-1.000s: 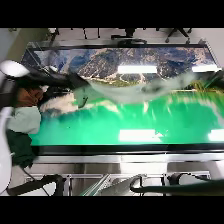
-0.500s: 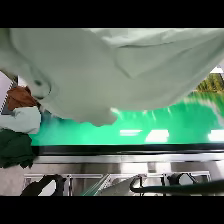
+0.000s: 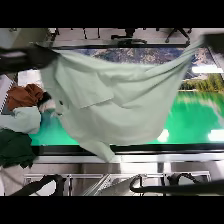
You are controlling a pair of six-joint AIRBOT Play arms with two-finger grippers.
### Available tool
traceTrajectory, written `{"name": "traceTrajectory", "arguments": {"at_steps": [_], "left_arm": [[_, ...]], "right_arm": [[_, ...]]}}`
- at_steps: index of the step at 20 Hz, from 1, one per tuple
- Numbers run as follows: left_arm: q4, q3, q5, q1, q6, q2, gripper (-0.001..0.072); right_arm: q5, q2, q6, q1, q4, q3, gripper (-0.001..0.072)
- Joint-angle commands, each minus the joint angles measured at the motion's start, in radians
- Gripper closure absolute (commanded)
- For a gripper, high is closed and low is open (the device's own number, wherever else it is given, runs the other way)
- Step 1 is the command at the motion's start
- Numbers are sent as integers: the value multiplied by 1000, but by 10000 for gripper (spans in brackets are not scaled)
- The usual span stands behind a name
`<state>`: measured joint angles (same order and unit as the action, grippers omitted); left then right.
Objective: Fold the shirts.
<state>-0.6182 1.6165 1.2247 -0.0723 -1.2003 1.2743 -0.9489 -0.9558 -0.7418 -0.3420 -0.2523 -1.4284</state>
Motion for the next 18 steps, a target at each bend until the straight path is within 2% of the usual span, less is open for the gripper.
{"name": "traceTrajectory", "arguments": {"at_steps": [1,3,5,6,7,8,9,11,13,14,15,17,18], "left_arm": [[-51,-27,-68,29,21,277,692],[-18,43,-43,14,-4,434,693],[50,132,-6,0,-8,549,687],[72,174,16,-9,-23,587,687],[71,220,48,-20,-50,616,645],[71,267,94,-33,-52,639,297],[69,306,147,-50,-73,651,129],[60,365,278,-90,-112,649,130],[51,364,387,-128,-150,620,131],[8,337,436,-142,-182,596,131],[-57,295,483,-150,-196,564,131],[-239,163,522,-153,-200,477,131],[-327,71,517,-153,-200,422,131]], "right_arm": [[259,-237,5,165,-172,44,693],[322,-353,15,173,-74,44,693],[320,-424,68,171,-4,43,692],[315,-442,69,170,-9,43,639],[294,-445,69,162,-12,43,476],[256,-437,70,146,-25,43,403],[204,-420,69,121,-45,42,403],[62,-369,37,45,-120,42,402],[-60,-320,-75,-42,-249,42,391],[-116,-304,-138,-83,-316,42,303],[-179,-294,-186,-122,-373,43,284],[-306,-290,-217,-189,-441,55,292],[-344,-290,-216,-209,-446,77,366]]}}
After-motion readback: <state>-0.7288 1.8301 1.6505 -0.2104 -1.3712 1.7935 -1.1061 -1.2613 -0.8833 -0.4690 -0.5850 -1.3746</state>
